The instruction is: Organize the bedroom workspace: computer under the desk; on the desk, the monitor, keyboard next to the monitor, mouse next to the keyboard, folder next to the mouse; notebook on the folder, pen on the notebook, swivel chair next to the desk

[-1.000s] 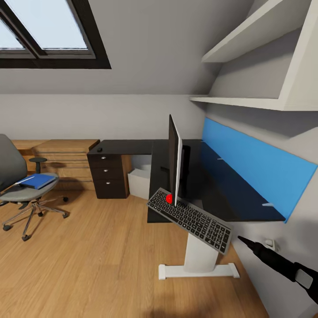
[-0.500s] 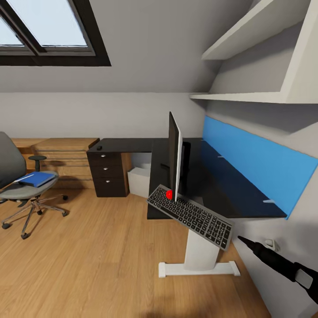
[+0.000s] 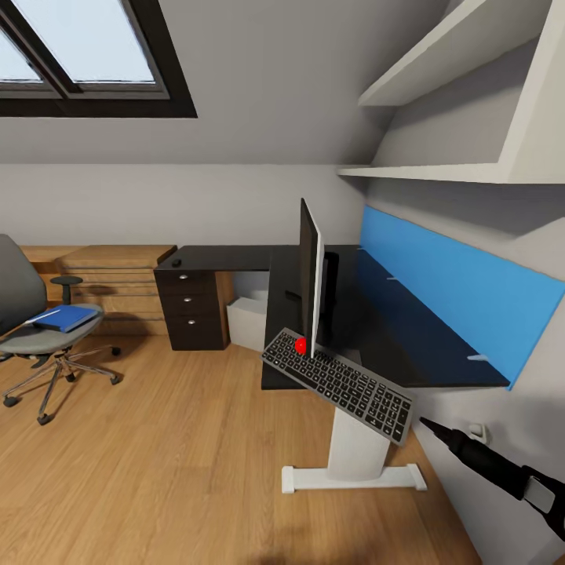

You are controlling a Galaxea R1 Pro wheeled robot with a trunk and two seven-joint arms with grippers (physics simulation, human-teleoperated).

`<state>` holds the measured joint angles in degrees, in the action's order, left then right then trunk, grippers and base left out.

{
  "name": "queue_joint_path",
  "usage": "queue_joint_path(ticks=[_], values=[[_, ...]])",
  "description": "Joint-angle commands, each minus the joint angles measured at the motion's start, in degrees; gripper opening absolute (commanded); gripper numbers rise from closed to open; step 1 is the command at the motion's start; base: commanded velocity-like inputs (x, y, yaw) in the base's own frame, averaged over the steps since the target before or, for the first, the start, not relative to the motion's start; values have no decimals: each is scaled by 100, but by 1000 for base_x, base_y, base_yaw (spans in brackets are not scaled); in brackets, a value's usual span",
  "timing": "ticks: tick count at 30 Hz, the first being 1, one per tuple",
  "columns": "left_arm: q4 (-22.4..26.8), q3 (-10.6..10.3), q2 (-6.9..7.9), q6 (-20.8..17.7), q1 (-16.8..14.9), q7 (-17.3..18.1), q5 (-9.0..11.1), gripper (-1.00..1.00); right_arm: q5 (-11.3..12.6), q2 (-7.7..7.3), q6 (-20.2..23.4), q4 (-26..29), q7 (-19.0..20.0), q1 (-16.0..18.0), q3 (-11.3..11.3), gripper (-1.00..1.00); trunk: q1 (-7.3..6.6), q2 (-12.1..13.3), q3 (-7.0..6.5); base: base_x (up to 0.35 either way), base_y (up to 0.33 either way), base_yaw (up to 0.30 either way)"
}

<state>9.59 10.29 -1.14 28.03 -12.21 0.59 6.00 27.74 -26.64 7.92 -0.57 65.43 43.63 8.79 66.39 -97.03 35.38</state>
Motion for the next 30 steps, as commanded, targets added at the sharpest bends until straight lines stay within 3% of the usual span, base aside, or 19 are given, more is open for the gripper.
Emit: queue_joint_path(ticks=[1, 17, 25, 30], values=[[-4, -18, -1, 17, -3, 7, 59, 100, -17, -1, 60, -6, 67, 5, 45, 100, -1, -3, 6, 0, 0, 0], [-4, -19, -1, 18, -6, 9, 59, 100, -24, -12, 68, -11, 870, 5, 36, 100, -1, -3, 6, 0, 0, 0], [-4, -19, -1, 18, -7, 9, 57, 100, -17, -17, 69, -13, 965, 5, 38, 100, -1, -3, 6, 0, 0, 0], [-3, -10, -72, 18, -4, -2, 63, 100, 143, 145, 230, -29, 803, -12, -152, 100, -1, -3, 6, 0, 0, 0]])
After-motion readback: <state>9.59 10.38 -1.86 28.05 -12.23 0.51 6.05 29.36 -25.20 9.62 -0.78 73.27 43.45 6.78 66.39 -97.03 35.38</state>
